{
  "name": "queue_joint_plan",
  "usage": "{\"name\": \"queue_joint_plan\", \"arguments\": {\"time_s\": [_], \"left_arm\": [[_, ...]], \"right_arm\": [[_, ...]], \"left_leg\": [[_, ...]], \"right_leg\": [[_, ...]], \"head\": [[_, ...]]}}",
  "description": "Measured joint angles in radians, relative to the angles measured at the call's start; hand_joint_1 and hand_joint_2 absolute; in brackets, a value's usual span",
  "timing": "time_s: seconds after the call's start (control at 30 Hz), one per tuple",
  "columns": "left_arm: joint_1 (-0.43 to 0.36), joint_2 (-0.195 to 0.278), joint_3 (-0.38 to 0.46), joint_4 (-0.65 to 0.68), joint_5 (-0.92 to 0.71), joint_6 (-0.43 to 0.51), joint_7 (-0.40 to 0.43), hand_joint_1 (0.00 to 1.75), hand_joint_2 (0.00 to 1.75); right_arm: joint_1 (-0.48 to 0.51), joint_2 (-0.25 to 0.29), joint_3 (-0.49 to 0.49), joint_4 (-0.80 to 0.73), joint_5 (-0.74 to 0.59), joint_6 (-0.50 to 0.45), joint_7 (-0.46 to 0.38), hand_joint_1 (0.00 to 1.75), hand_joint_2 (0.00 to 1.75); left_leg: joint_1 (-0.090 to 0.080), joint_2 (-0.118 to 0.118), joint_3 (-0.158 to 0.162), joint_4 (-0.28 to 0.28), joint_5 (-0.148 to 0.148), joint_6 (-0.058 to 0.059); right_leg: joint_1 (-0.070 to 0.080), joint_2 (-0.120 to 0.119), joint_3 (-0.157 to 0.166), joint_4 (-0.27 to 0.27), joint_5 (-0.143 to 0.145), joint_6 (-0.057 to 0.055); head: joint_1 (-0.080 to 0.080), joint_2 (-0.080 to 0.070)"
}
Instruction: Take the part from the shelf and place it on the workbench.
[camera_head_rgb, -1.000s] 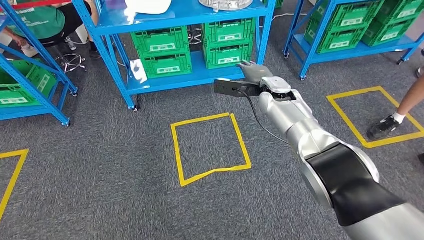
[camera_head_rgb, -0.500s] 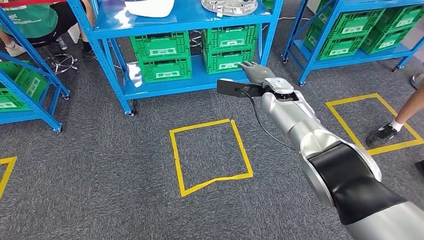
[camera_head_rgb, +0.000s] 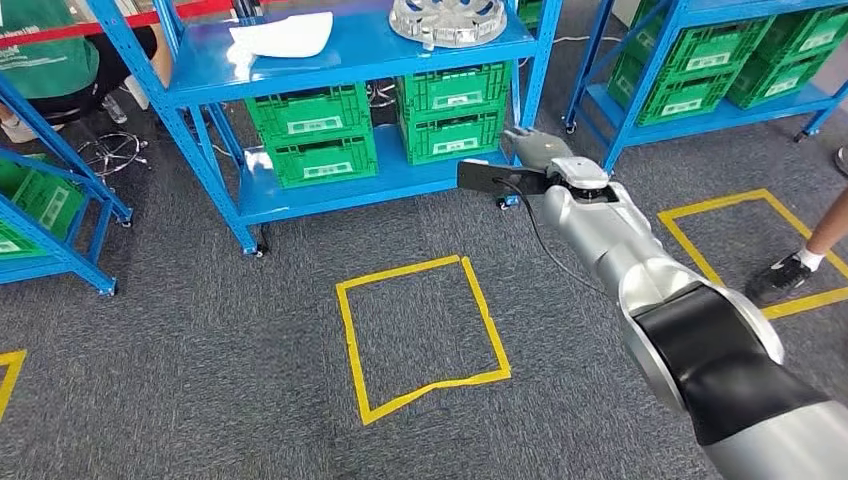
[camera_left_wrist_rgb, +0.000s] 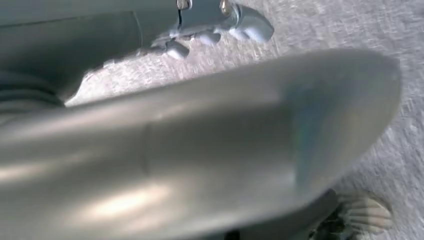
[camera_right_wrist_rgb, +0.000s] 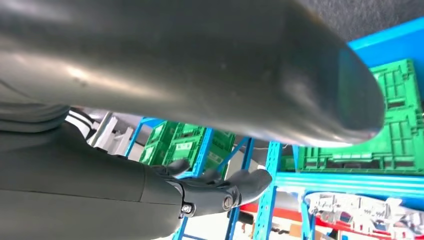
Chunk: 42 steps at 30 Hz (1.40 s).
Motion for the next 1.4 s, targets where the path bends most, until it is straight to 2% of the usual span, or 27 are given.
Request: {"name": "queue_joint_plan", "arguments": {"time_s": [0.07,0.1,0.13,0.2,0.23,0.27,0.3,0.37,0.43,0.5,0.63,0.77,0.9,1.13,1.4], "left_arm": [[0.001,-0.001,0.0,0.0,-0.002,-0.005,-0.014,0.0,0.0],[0.003,0.0,0.0,0.0,-0.004,-0.007,-0.018,0.0,0.0],[0.004,0.0,0.0,0.0,-0.005,-0.009,-0.022,0.0,0.0],[0.006,0.002,0.0,0.0,-0.01,-0.013,-0.029,0.0,0.0],[0.006,0.003,-0.001,0.0,-0.013,-0.014,-0.032,0.0,0.0],[0.006,0.003,-0.002,0.0,-0.017,-0.014,-0.034,0.0,0.0],[0.006,0.003,-0.003,0.0,-0.019,-0.014,-0.035,0.0,0.0],[0.007,0.002,-0.007,0.0,-0.022,-0.014,-0.036,0.0,0.0],[0.009,0.001,-0.009,0.001,-0.025,-0.014,-0.035,0.0,0.0],[0.008,0.002,-0.012,0.0,-0.031,-0.014,-0.036,0.0,0.0],[0.01,0.002,-0.018,0.0,-0.039,-0.014,-0.039,0.0,0.0],[0.017,0.004,-0.018,0.0,-0.03,-0.015,-0.045,0.0,0.0],[0.027,0.008,-0.016,0.001,-0.005,-0.014,-0.048,0.0,0.0],[0.032,0.007,-0.009,0.001,0.008,0.008,-0.084,0.0,0.0],[0.023,-0.004,-0.009,0.0,-0.037,0.054,-0.09,0.0,0.0]], "right_arm": [[0.006,-0.001,0.004,0.0,-0.005,0.0,-0.001,0.0,0.0],[0.011,-0.002,0.006,0.0,-0.007,0.0,-0.001,0.0,0.0],[0.015,-0.003,0.007,0.0,-0.009,-0.001,-0.001,0.0,0.0],[0.022,-0.007,0.008,0.0,-0.017,-0.009,0.0,0.0,0.0],[0.027,-0.01,0.008,-0.001,-0.023,-0.016,-0.001,0.0,0.0],[0.034,-0.017,0.008,-0.002,-0.029,-0.024,-0.001,0.0,0.0],[0.043,-0.024,0.009,-0.004,-0.033,-0.032,-0.002,0.0,0.0],[0.061,-0.039,0.009,-0.008,-0.041,-0.04,-0.004,0.0,0.0],[0.077,-0.053,0.01,-0.012,-0.051,-0.049,-0.008,0.0,0.0],[0.098,-0.069,0.01,-0.019,-0.065,-0.067,-0.012,0.0,0.0],[0.161,-0.096,0.01,-0.039,-0.086,-0.114,-0.004,0.0,0.0],[0.196,-0.102,0.012,-0.063,-0.082,-0.111,0.003,0.0,0.0],[0.174,-0.082,0.025,-0.074,-0.065,-0.075,0.012,0.0,0.0],[0.108,-0.032,0.063,-0.073,-0.044,-0.05,0.017,0.0,0.0],[0.044,-0.006,0.096,-0.072,-0.039,-0.029,0.016,0.0,0.0]], "left_leg": [[0.002,0.0,-0.081,0.095,-0.043,-0.005],[0.002,0.0,-0.104,0.105,-0.045,-0.006],[0.001,0.0,-0.112,0.08,-0.019,-0.004],[0.001,0.0,-0.091,-0.039,0.082,0.003],[-0.002,0.0,-0.077,-0.098,0.117,0.008],[-0.004,-0.001,-0.065,-0.137,0.137,0.013],[-0.006,-0.001,-0.06,-0.155,0.143,0.019],[-0.008,-0.003,-0.054,-0.16,0.15,0.022],[-0.008,-0.006,-0.054,-0.162,0.155,0.021],[-0.008,-0.008,-0.053,-0.162,0.151,0.026],[-0.009,-0.008,-0.049,-0.162,0.146,0.034],[-0.01,-0.007,-0.049,-0.161,0.145,0.037],[-0.011,-0.006,-0.049,-0.162,0.145,0.038],[-0.009,-0.007,-0.048,-0.163,0.147,0.037],[-0.009,-0.007,-0.047,-0.163,0.148,0.036]], "right_leg": [[0.001,0.003,0.014,0.0,-0.014,-0.001],[0.001,0.004,0.023,0.0,-0.022,0.0],[0.001,0.005,0.032,0.001,-0.029,0.001],[0.001,0.006,0.049,0.001,-0.042,0.005],[0.002,0.007,0.055,0.0,-0.046,0.009],[0.003,0.007,0.057,0.0,-0.05,0.013],[0.003,0.007,0.057,-0.001,-0.053,0.019],[0.005,0.006,0.058,-0.001,-0.055,0.022],[0.005,0.005,0.06,-0.005,-0.055,0.018],[0.005,0.004,0.066,-0.012,-0.055,0.019],[0.005,0.003,0.075,-0.021,-0.057,0.028],[0.003,0.004,0.076,-0.023,-0.055,0.037],[0.003,0.005,0.075,-0.023,-0.055,0.042],[0.005,0.004,0.076,-0.021,-0.055,0.041],[0.005,0.005,0.076,-0.021,-0.055,0.041]], "head": [[0.0,0.0],[0.0,0.0],[-0.001,0.0],[-0.001,0.0],[-0.001,0.0],[-0.001,0.0],[-0.001,0.0],[0.0,0.0],[0.0,0.0],[0.001,0.0],[0.001,0.0],[0.001,0.0],[0.0,0.0],[0.0,0.0],[0.0,0.0]]}}
